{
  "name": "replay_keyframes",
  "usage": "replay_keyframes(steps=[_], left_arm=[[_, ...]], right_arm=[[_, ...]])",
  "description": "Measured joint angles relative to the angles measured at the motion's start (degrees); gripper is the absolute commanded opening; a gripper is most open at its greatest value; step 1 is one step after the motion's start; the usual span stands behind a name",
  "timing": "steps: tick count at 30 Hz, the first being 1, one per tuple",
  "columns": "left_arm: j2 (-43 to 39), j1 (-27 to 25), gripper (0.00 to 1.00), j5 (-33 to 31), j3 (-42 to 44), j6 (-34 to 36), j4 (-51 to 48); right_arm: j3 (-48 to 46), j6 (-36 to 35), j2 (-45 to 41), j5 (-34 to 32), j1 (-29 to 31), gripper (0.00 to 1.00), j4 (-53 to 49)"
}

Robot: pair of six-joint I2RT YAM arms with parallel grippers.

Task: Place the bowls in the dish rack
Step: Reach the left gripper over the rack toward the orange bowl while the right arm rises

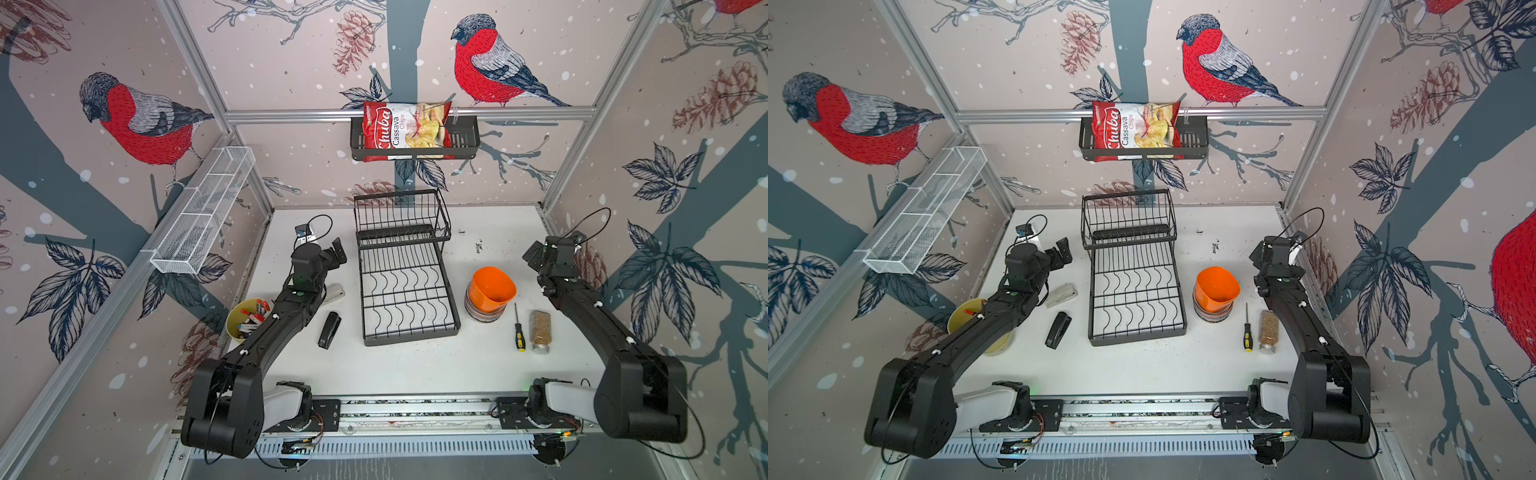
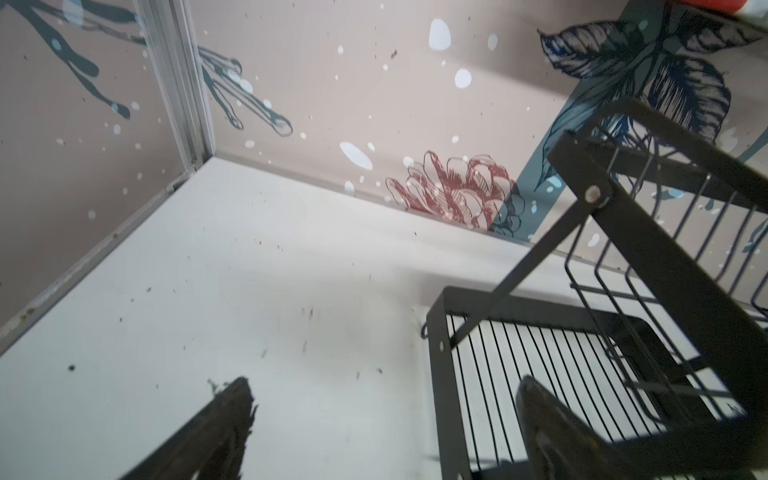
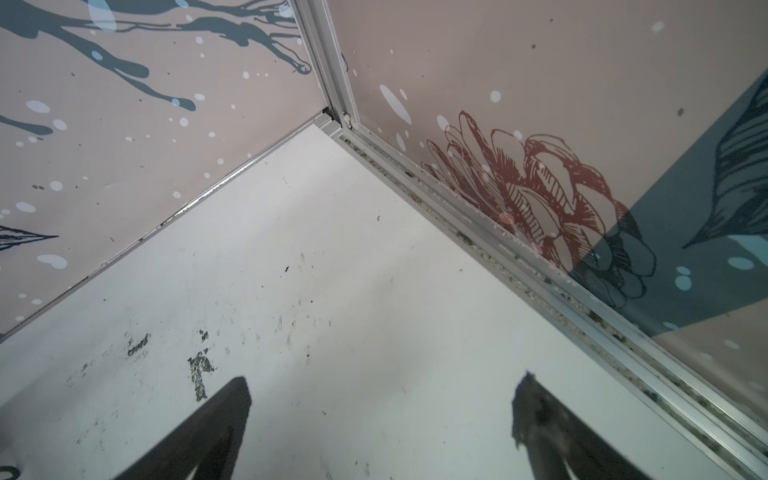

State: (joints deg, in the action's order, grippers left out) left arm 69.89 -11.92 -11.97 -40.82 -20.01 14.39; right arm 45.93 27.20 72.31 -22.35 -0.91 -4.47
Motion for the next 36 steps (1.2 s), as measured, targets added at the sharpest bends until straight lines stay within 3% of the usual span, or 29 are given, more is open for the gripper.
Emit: replay_keyframes(steps=[7, 15, 26, 36], left_arm=[[-6.3, -4.7, 0.96, -0.1, -2.6, -5.2, -15.0], [-11.1, -15.0, 0.97, 1.0, -6.3, -8.1, -26.0], [2.4, -31.9, 0.97, 0.0, -21.1, -8.3, -34.7], [14.4, -37.7, 0.95, 7.4, -33.6, -7.1, -36.0]], right_arm=[[3.3, 2.9, -3.0, 5.0, -0.3, 1.00, -8.9], [3.6, 4.3, -6.4, 7.9, -0.6, 0.99, -12.0], [4.2, 4.7, -8.9, 10.7, -0.6, 1.00, -15.3], [2.1, 4.5, -10.4, 10.2, -0.6, 1.00, -16.7]])
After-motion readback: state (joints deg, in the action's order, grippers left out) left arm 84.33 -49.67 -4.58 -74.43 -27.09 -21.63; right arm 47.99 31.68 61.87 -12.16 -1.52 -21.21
